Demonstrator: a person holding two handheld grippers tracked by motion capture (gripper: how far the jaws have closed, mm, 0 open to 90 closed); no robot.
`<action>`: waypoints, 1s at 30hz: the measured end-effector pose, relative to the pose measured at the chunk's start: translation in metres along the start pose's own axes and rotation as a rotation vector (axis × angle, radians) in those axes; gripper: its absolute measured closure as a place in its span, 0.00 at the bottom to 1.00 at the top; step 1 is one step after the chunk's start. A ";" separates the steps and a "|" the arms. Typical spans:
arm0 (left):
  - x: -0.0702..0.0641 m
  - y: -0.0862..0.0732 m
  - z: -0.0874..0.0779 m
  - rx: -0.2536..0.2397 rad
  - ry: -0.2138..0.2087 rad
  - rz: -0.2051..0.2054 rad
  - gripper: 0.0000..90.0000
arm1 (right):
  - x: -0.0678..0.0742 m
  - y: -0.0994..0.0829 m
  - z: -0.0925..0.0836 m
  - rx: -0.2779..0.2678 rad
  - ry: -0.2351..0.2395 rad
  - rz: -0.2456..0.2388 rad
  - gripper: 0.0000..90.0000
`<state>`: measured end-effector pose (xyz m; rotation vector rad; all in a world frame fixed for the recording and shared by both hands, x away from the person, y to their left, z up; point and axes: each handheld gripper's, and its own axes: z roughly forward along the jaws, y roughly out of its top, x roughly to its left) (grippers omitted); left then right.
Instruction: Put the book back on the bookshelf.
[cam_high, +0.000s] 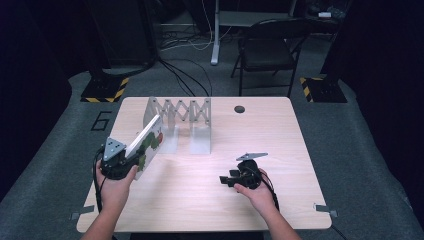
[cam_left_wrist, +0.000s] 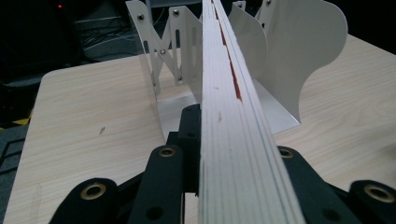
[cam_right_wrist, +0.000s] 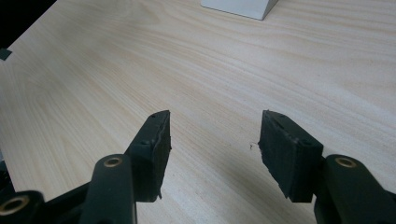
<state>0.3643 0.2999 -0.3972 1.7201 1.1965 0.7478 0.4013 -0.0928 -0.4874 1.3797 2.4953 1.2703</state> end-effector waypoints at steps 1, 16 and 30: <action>0.000 0.001 0.001 -0.005 0.005 -0.007 0.84 | 0.000 0.000 0.000 0.000 0.000 0.000 0.48; -0.005 0.014 0.017 -0.018 0.077 -0.033 0.84 | 0.000 0.000 0.000 0.000 0.003 -0.001 0.48; -0.004 0.029 0.039 -0.021 0.129 -0.049 0.84 | -0.002 -0.001 -0.001 -0.006 0.004 0.001 0.48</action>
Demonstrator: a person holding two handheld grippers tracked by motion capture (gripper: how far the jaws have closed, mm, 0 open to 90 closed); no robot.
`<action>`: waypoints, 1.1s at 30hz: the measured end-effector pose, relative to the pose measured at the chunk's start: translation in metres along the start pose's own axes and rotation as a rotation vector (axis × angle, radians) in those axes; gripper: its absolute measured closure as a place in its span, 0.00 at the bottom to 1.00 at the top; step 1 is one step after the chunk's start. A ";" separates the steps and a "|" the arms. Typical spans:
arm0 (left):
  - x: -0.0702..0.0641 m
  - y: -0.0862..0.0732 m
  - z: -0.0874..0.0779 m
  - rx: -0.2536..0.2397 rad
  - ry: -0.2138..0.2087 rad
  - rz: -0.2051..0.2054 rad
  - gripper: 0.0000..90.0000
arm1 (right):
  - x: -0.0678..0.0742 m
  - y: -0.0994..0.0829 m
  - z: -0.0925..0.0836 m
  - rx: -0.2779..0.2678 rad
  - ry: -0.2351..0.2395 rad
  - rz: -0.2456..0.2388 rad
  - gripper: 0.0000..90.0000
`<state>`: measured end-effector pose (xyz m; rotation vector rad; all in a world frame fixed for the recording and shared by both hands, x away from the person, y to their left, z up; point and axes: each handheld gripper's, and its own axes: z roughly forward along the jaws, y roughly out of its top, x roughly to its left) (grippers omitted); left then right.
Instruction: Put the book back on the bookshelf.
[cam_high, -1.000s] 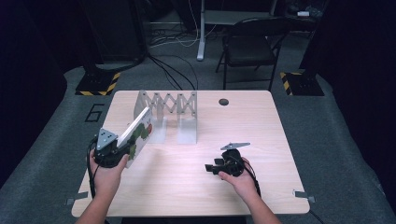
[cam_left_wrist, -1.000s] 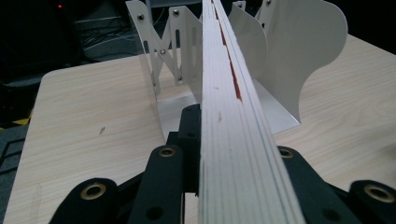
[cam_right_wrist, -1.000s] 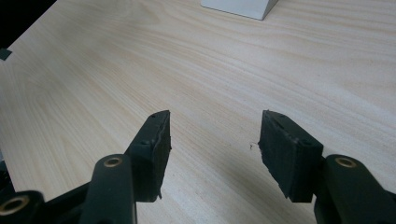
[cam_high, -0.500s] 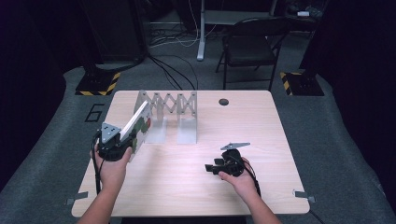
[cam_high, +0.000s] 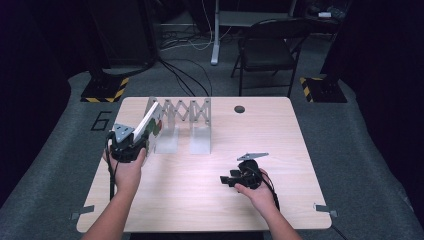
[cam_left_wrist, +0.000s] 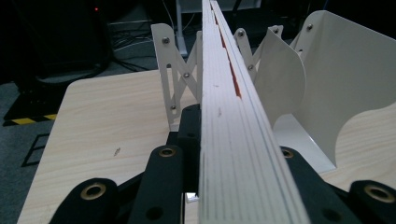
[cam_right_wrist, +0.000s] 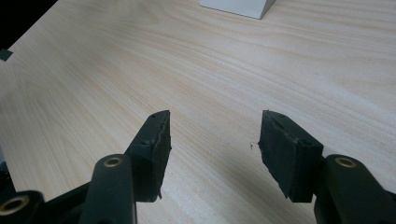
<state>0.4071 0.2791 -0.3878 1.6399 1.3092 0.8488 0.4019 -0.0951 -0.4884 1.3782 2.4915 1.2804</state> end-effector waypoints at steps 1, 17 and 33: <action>0.000 0.001 0.002 -0.001 0.004 -0.009 0.84 | 0.000 0.000 0.000 0.000 0.001 0.000 0.48; -0.002 0.002 0.026 -0.006 0.052 -0.034 0.84 | -0.002 -0.001 -0.002 -0.006 0.002 0.002 0.48; -0.006 -0.007 0.048 -0.010 0.102 -0.040 0.84 | -0.004 -0.001 -0.005 -0.015 0.009 0.020 0.48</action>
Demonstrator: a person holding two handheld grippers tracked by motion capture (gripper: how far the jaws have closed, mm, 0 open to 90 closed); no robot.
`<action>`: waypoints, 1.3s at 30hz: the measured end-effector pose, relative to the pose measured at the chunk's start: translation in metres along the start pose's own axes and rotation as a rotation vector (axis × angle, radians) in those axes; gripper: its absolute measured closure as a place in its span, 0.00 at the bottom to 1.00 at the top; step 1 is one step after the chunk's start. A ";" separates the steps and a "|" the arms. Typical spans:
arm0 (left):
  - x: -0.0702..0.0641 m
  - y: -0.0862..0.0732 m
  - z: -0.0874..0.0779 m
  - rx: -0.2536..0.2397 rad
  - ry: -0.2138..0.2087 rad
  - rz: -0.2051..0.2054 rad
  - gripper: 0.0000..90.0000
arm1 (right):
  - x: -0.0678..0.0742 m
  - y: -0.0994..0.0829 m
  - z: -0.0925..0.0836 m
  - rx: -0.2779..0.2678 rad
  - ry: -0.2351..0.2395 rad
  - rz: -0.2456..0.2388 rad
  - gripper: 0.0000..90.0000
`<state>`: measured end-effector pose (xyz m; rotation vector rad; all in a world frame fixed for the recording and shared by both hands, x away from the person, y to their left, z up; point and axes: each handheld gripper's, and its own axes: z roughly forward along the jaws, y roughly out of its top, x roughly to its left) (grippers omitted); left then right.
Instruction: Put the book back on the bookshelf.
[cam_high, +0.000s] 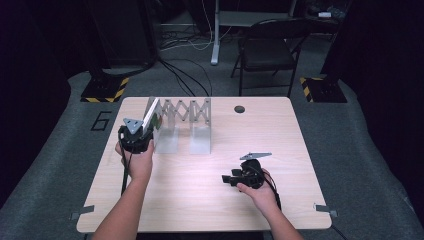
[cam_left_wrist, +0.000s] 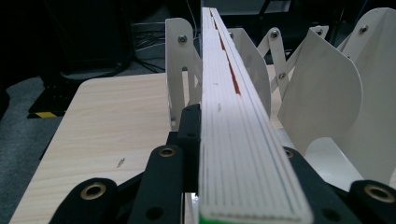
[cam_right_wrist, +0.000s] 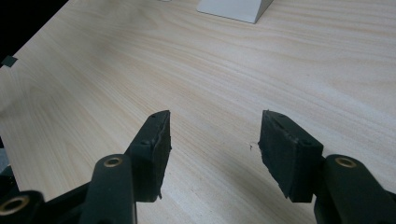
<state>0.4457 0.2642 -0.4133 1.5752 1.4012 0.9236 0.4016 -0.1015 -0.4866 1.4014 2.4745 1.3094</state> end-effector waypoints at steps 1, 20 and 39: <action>-0.001 -0.001 0.001 0.002 0.002 -0.005 0.84 | 0.000 0.000 0.000 0.000 0.000 0.000 0.48; -0.009 -0.016 0.021 0.043 0.006 -0.004 0.84 | -0.002 -0.001 -0.003 -0.008 -0.003 0.005 0.48; -0.007 -0.030 0.029 0.060 0.016 0.004 0.84 | -0.003 -0.005 -0.008 -0.015 -0.016 0.019 0.48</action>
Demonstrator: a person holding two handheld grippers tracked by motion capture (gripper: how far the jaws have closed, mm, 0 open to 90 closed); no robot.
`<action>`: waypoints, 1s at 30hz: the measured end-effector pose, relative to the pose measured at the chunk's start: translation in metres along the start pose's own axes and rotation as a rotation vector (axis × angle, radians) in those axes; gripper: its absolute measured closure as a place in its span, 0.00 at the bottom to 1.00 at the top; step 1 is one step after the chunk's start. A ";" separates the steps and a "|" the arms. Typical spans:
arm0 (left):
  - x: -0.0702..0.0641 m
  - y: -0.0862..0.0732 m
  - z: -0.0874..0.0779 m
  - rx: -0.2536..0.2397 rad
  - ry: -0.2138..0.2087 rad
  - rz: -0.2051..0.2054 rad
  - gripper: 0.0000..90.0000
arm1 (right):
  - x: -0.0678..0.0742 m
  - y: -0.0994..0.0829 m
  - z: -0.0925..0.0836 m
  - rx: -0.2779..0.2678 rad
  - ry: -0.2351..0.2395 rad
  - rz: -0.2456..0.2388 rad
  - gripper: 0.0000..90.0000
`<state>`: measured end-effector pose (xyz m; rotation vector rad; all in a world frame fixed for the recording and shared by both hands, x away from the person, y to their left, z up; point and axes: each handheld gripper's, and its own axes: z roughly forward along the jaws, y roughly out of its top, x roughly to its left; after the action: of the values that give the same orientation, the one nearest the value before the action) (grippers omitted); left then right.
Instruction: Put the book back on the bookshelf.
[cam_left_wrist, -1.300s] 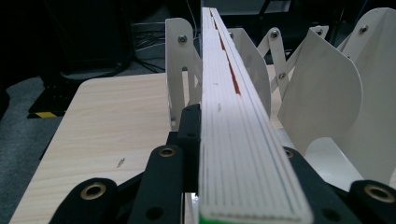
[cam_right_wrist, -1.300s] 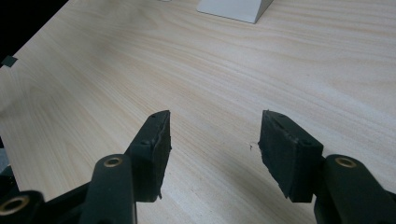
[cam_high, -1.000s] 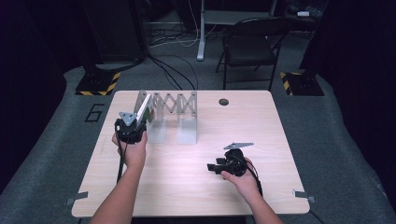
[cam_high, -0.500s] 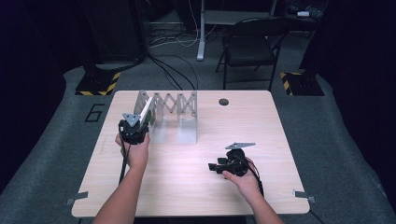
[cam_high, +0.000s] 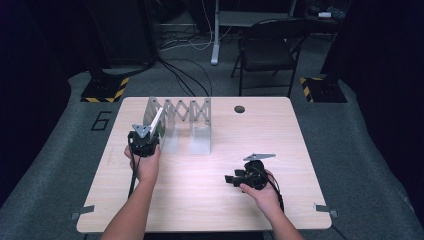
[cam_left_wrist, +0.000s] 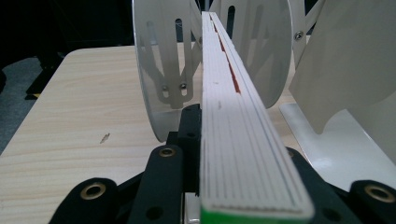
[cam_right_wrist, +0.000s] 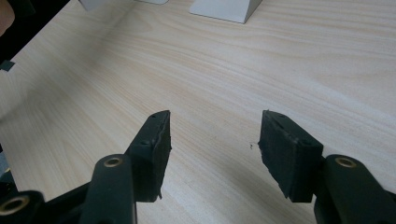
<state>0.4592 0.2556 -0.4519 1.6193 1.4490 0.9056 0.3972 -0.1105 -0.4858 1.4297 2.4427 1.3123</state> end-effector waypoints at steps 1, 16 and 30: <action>0.000 0.000 0.000 0.012 -0.004 0.000 0.84 | 0.000 -0.001 -0.001 0.000 -0.002 0.004 0.48; -0.002 -0.004 0.011 0.084 -0.012 0.003 0.82 | -0.003 -0.003 -0.004 -0.005 -0.009 0.008 0.48; 0.000 -0.003 0.010 0.095 -0.012 0.000 0.76 | -0.003 -0.004 -0.004 -0.002 -0.014 0.000 0.48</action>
<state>0.4667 0.2545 -0.4593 1.6906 1.5040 0.8374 0.3947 -0.1159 -0.4873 1.4329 2.4318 1.3005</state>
